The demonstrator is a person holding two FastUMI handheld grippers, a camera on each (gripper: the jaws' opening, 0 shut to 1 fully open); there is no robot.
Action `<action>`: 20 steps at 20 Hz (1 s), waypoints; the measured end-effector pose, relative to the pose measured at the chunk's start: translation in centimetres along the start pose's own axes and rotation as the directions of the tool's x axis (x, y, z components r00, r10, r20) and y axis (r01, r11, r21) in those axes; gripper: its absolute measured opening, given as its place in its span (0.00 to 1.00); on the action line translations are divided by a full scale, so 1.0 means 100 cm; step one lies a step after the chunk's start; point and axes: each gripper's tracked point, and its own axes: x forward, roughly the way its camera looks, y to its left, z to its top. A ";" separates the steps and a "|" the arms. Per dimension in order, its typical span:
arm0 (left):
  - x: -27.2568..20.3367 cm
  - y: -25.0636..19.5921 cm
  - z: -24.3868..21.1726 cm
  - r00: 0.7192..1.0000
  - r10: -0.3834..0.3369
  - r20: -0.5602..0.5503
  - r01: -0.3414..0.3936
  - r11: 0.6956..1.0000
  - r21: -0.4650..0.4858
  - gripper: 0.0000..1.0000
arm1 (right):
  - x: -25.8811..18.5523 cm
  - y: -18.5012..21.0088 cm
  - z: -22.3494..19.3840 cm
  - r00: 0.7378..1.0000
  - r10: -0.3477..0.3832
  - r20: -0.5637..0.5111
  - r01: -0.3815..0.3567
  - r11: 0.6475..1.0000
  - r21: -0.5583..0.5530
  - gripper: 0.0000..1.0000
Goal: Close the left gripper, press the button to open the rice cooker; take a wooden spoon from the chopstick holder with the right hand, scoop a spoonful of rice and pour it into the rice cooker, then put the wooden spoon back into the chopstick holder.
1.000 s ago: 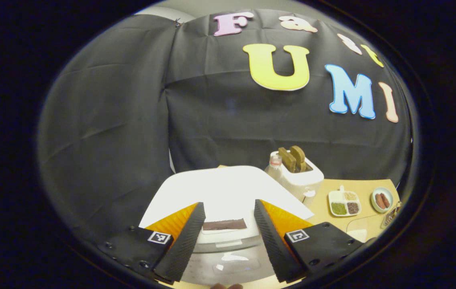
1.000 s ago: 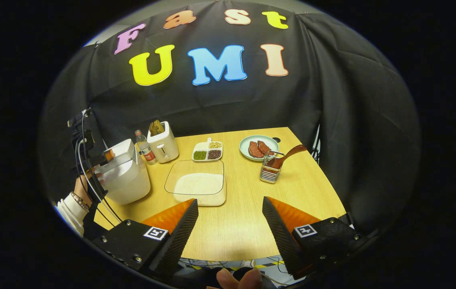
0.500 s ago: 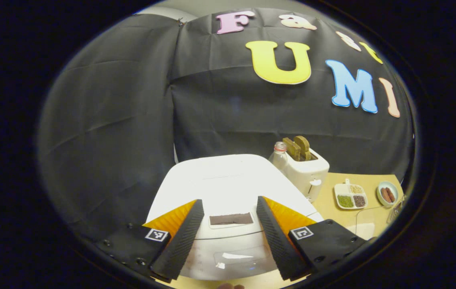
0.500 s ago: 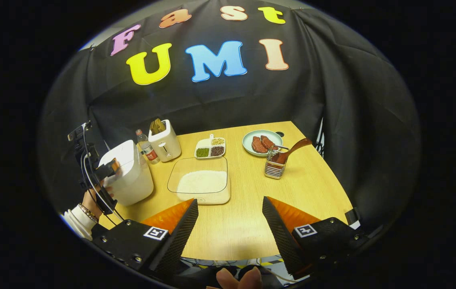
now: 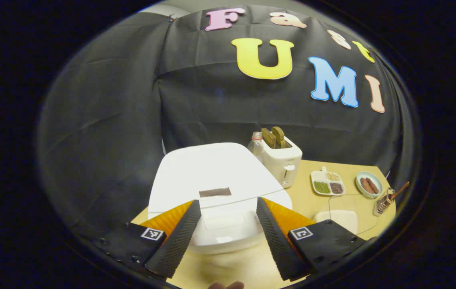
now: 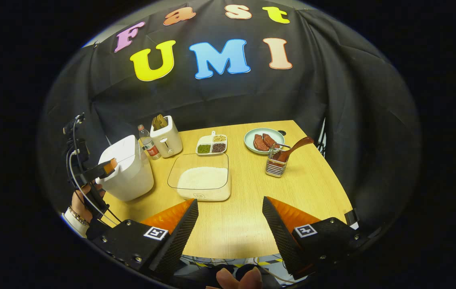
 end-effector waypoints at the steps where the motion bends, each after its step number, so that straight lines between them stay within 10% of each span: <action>1: -0.013 -0.006 -0.008 1.000 -0.018 -0.012 0.018 1.000 -0.017 0.96 | 0.000 -0.004 0.001 1.000 -0.002 0.002 0.002 1.000 -0.002 0.98; 11: -0.166 -0.074 -0.091 0.993 -0.055 -0.103 0.055 0.999 -0.003 0.95 | 0.004 -0.069 -0.013 0.996 0.093 0.002 -0.092 0.995 -0.046 0.99; 20: -0.311 -0.157 0.031 0.982 -0.138 0.126 0.153 0.982 -0.115 0.95 | -0.026 -0.111 0.099 0.939 0.158 0.304 -0.159 0.987 -0.021 0.98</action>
